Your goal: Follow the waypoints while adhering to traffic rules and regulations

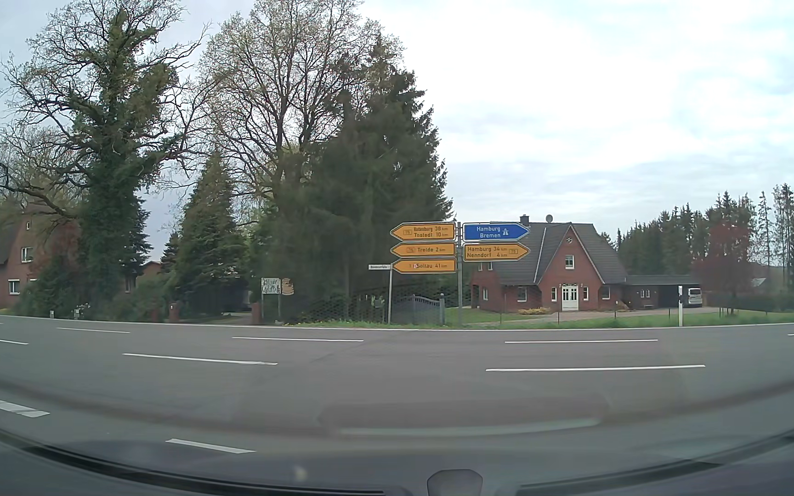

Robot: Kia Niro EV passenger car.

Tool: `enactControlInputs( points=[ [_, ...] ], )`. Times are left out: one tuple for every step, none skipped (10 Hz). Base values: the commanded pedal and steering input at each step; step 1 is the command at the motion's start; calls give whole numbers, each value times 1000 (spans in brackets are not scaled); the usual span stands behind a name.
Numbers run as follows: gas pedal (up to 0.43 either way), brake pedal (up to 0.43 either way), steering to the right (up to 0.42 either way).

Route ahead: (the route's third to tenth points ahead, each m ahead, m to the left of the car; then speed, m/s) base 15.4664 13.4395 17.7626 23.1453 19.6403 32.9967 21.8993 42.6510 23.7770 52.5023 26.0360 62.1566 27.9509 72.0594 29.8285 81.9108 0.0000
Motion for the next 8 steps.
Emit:
enactControlInputs(
  points=[
    [0, 165, -16],
    [0, 165, -16],
    [0, 159, -16],
    [0, 152, -16],
    [0, 146, -16],
    [0, 116, -16],
    [0, 55, -16],
    [0, 6, -16]
  ],
)
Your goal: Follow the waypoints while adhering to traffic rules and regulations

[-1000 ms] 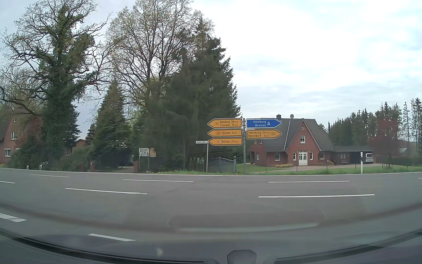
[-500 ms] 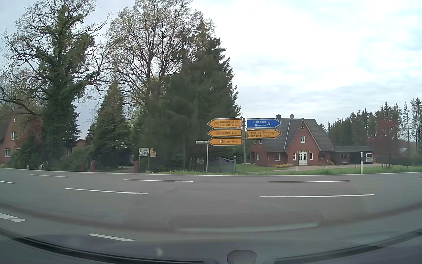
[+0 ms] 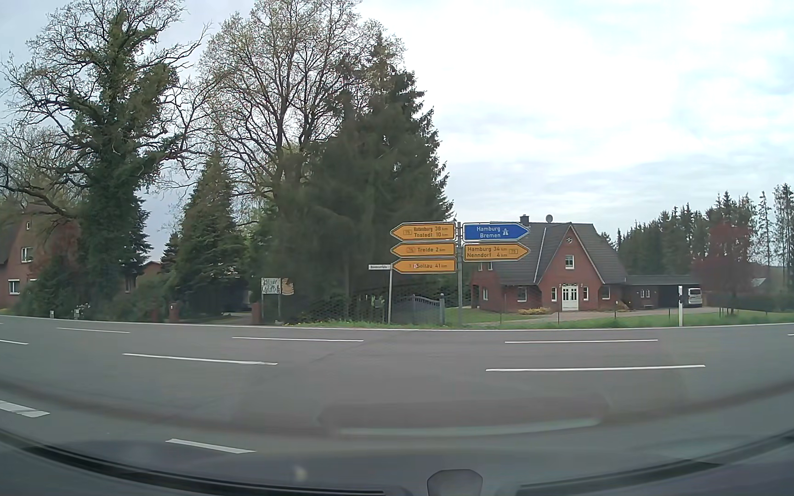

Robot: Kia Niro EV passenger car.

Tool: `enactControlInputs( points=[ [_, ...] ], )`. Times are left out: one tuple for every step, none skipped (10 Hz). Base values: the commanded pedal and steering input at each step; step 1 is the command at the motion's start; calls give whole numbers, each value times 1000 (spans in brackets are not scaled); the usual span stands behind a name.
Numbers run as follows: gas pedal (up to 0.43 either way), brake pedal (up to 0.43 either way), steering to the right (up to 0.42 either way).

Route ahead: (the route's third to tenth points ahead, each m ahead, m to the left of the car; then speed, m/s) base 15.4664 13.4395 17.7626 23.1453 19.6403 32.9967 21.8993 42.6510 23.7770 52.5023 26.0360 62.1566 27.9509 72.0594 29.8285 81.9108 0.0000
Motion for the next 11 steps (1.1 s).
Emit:
enactControlInputs(
  points=[
    [0, 0, -16],
    [0, 0, -16],
    [0, 0, -16],
    [0, 0, -16],
    [0, 0, -16],
    [0, 0, -16],
    [0, 0, -16],
    [0, 0, -16],
    [0, 0, -16],
    [0, 0, -16],
    [0, 0, -16]
  ],
)
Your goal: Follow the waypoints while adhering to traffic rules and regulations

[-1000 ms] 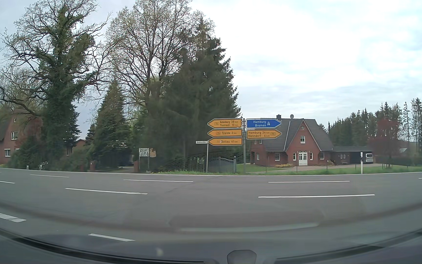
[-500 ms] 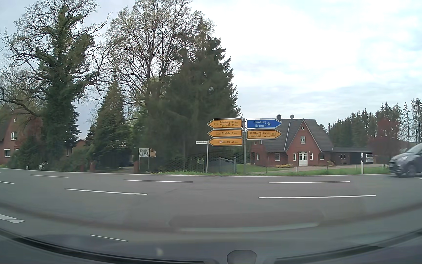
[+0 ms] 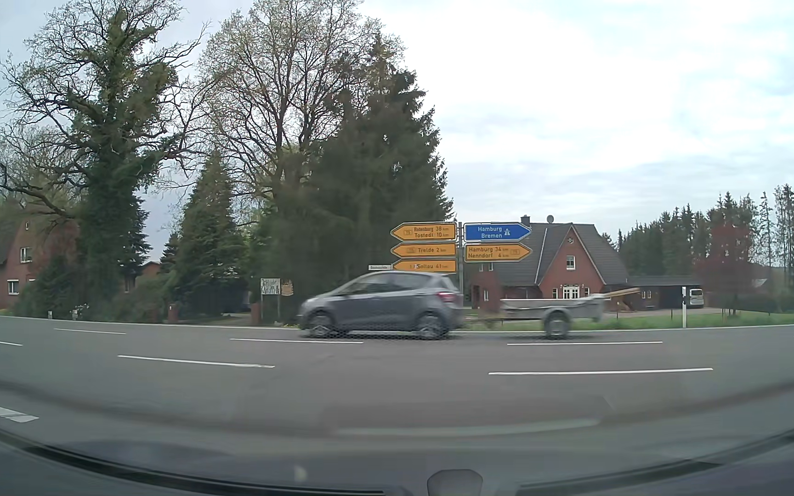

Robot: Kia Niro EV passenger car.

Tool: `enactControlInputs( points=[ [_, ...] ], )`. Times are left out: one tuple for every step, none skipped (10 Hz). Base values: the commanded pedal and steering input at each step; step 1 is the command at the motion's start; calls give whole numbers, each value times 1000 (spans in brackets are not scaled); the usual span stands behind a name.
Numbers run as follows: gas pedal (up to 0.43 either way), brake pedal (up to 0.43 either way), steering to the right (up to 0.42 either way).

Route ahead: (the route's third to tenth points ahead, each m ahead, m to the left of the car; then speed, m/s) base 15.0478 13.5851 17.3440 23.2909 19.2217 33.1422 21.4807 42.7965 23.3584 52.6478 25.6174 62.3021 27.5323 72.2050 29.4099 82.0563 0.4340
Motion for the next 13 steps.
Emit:
enactControlInputs(
  points=[
    [0, 0, -16],
    [0, 0, -16],
    [0, 0, -16],
    [28, 0, -16],
    [59, 0, -16],
    [110, 0, -16],
    [150, 0, -19],
    [169, 0, -26],
    [197, 0, -38],
    [228, 0, -48],
    [248, 0, -61],
    [280, 0, -77],
    [299, 0, -90]
  ],
)
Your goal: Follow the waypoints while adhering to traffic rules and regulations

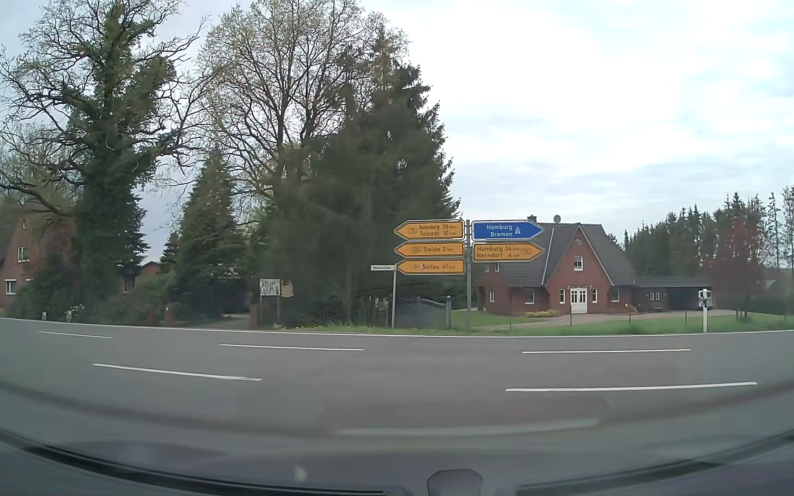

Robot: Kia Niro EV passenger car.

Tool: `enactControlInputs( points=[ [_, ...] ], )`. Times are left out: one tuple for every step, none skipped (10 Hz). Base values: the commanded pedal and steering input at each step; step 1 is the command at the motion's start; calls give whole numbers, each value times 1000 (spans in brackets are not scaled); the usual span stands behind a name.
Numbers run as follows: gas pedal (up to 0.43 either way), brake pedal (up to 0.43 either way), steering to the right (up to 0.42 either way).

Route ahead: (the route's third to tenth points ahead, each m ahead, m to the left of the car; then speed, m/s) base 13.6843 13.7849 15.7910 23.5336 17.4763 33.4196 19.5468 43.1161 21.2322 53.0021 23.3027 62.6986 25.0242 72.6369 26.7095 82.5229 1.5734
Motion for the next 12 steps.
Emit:
enactControlInputs(
  points=[
    [331, 0, -108],
    [350, 0, -122],
    [370, 0, -143],
    [409, 0, -168],
    [429, 0, -189],
    [449, 0, -210],
    [461, 0, -234],
    [469, 0, -251],
    [469, 0, -275],
    [469, 0, -288],
    [469, 0, -291],
    [469, 0, -292]
  ],
)
